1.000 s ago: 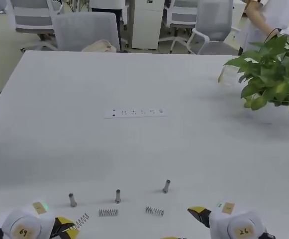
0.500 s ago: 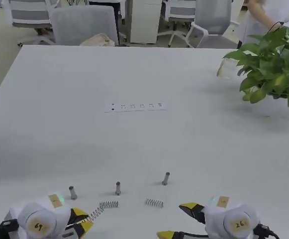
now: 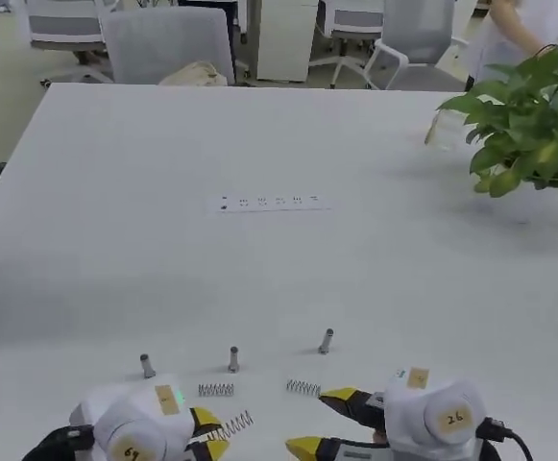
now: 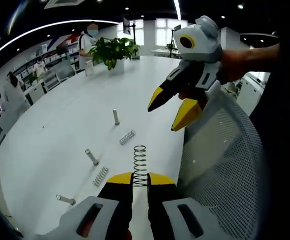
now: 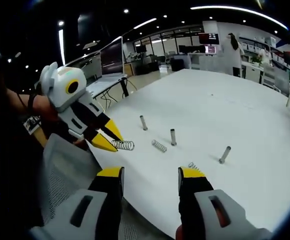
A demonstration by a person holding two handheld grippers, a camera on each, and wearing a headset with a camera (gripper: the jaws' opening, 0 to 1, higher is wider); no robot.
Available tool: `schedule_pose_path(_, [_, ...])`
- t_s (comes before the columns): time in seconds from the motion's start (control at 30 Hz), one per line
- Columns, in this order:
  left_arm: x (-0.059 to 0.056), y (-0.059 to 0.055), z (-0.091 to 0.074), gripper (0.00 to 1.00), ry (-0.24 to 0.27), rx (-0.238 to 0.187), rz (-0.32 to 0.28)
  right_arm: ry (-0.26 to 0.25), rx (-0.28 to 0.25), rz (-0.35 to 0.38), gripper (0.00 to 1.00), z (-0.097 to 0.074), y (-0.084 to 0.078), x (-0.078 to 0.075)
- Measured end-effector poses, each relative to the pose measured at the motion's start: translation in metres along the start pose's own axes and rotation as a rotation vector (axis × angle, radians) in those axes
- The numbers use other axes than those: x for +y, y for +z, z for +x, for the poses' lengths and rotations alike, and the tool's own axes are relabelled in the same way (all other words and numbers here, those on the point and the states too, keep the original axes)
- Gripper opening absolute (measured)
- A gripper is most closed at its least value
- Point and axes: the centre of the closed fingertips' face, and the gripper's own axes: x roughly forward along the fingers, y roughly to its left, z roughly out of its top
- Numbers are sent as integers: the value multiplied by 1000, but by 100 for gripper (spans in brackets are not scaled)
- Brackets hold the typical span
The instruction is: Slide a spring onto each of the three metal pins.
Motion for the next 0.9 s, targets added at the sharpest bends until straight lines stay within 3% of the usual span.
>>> schedule_pose_path(0.5, [-30, 21, 10, 3, -65, -26, 93, 85, -2, 36, 32, 5, -6, 20])
schedule_pose_path(0.9, [-40, 27, 12, 3, -94, -18, 170, 174, -6, 98, 23, 8, -10, 38])
